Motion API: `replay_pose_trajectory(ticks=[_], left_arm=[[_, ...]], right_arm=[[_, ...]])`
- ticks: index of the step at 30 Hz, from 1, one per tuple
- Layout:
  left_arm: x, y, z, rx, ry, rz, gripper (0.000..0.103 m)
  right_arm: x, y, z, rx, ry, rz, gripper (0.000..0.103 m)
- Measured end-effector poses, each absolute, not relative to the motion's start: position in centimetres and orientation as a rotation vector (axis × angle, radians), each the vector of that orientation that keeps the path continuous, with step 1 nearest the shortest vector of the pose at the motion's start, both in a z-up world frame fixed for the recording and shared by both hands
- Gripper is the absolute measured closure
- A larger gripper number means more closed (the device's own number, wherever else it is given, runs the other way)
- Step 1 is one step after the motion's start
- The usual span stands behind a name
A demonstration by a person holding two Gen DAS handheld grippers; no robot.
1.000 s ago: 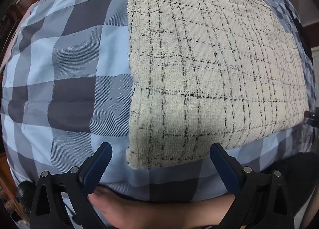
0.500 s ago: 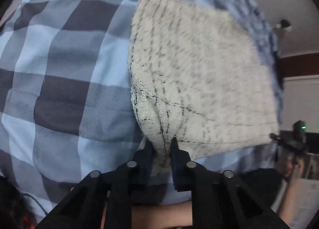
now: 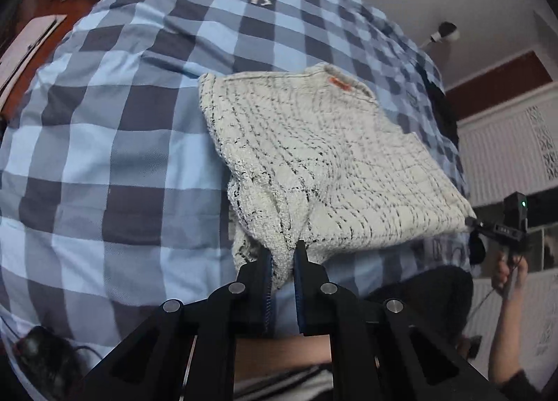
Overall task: Fold small clothes
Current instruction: 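Grasp the shirt edge with both tools and fold it over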
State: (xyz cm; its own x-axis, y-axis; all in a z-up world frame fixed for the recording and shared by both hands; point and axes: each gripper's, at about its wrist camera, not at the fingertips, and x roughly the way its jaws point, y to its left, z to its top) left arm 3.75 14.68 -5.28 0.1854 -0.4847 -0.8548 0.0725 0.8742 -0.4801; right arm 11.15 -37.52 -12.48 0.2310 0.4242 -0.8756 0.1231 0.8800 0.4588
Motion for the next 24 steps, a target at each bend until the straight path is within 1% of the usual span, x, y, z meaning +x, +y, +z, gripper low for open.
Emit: replay_pose_trajectory(ticks=[3, 7, 11, 14, 17, 20, 24], left_arm=[[2.4, 14.7, -5.3, -0.329, 1.391, -0.44, 0.093], [0.9, 12.8, -7.3, -0.254, 1.471, -0.454, 0.093], [0.9, 12.6, -6.8, -0.297, 1.459, -0.486, 0.093], [4.2, 13.7, -6.3, -0.386, 1.412, -0.48, 0.093], [8.3, 14.8, -7.3, -0.47, 1.406, -0.444, 0.093], [12.7, 16.1, -7.6, -0.584, 1.366, -0.43, 0.093], [18.9, 17.3, -8.2, -0.706, 1.326, -0.387, 0.093]], right_arm=[[9.6, -36.9, -12.1, 0.444, 1.351, 0.252, 0.094], [8.5, -36.4, -13.5, 0.414, 1.416, 0.255, 0.094], [8.8, -36.0, -12.6, 0.468, 1.382, 0.29, 0.095], [11.3, -36.3, -12.1, 0.477, 1.356, 0.29, 0.095], [15.1, -37.2, -13.2, 0.471, 1.364, 0.222, 0.096], [17.6, -38.8, -13.2, 0.535, 1.332, 0.211, 0.096], [23.9, -41.3, -13.8, 0.613, 1.312, 0.163, 0.096]])
